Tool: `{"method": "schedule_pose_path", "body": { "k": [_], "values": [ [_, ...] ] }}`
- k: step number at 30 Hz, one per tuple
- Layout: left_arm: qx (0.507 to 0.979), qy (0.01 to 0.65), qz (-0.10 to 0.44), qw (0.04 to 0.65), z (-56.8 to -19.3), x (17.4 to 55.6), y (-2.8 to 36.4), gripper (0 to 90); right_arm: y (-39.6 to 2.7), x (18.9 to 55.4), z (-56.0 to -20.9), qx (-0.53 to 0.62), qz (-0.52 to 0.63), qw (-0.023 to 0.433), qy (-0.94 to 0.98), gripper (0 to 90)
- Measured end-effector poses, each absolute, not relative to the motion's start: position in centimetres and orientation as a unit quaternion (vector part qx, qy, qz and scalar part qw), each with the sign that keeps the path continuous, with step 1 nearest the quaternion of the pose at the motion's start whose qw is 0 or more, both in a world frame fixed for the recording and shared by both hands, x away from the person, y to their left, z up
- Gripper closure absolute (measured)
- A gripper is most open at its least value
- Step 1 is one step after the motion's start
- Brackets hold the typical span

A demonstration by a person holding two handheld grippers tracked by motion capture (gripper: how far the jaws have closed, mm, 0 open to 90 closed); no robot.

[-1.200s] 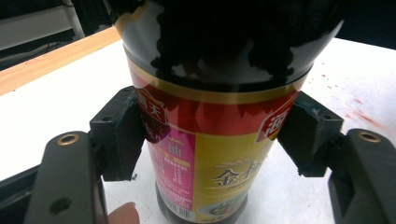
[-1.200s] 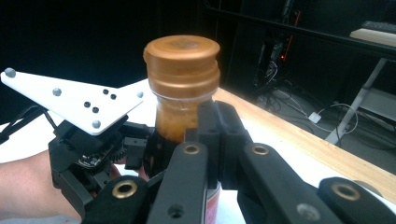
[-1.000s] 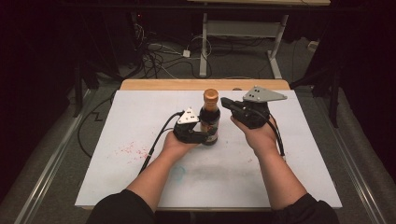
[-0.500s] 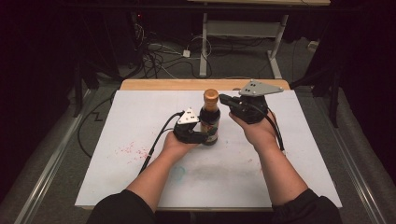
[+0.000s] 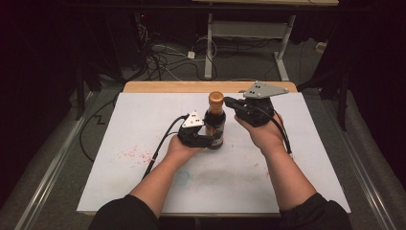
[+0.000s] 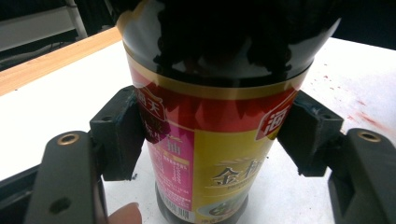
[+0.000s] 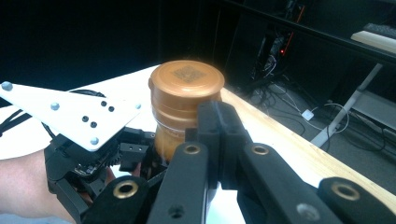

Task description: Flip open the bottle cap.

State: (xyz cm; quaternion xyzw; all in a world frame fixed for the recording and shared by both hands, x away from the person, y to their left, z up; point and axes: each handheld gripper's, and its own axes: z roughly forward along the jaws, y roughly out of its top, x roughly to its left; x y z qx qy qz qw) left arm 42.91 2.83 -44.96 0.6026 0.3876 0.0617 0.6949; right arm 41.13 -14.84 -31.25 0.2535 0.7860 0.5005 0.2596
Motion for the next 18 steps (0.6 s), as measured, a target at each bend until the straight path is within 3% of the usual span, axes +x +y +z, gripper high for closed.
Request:
{"method": "schedule_pose_path", "body": {
  "k": [18],
  "values": [
    [0.607, 0.387, 0.07, 0.691, -45.0, 42.79, 2.83, 30.1, -14.42, 41.13, -31.0, 0.239, 0.488, 0.264, 0.797, 90.0]
  ]
}}
